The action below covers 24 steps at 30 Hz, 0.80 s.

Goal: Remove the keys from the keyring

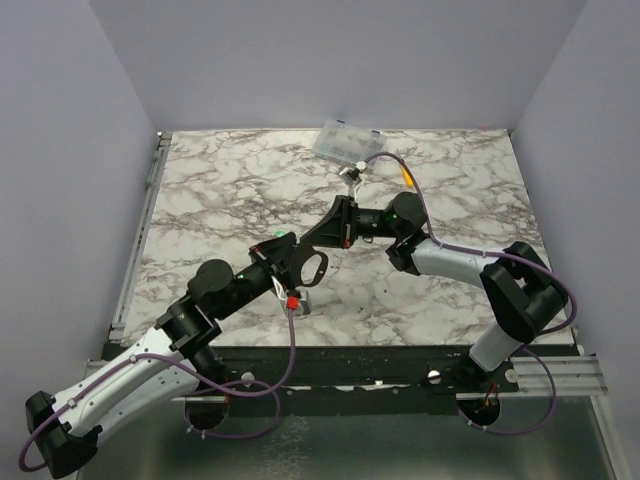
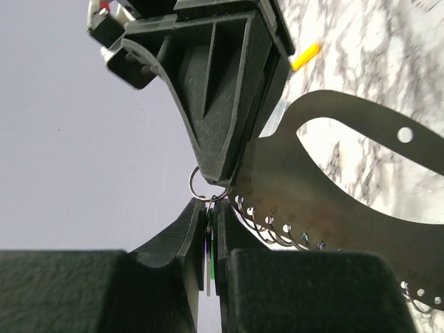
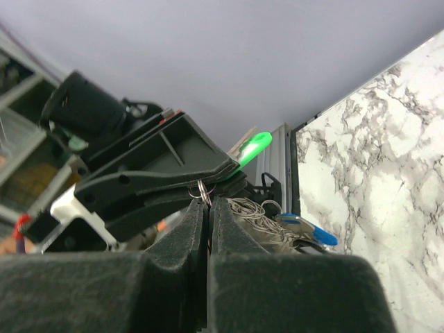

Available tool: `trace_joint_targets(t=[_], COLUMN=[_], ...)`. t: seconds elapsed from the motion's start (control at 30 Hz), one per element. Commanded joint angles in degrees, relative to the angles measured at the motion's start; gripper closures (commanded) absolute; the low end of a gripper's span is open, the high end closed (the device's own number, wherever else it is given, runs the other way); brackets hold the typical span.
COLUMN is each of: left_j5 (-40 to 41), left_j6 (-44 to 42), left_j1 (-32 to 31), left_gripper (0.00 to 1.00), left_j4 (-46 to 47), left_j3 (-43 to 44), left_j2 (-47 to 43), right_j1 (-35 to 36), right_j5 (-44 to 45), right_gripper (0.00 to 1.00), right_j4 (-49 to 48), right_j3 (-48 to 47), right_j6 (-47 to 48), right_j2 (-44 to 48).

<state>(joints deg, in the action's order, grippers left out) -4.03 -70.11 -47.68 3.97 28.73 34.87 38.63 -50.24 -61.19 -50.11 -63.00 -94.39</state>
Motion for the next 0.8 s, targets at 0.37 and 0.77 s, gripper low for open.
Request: trace_joint_targets(t=[0.37,0.77], left_j5=[-11.75,-10.16], left_j6=[5.63,5.02], left_j1=[-1.00,-1.00], left_gripper=[0.74,0.75], left_j4=[-15.45,-18.10], left_j3=[3.59,3.37], left_j2=[-2.79,-3.93], right_j1=[-0.25,-0.22], right_j5=[-10.68,-10.83], right_gripper=[0.99,0.99], right_j4=[-1.57,-2.87], right_j3=[-5.74,-6.08], right_j6=[13.03,11.85], right_j2=[3.42,3.29])
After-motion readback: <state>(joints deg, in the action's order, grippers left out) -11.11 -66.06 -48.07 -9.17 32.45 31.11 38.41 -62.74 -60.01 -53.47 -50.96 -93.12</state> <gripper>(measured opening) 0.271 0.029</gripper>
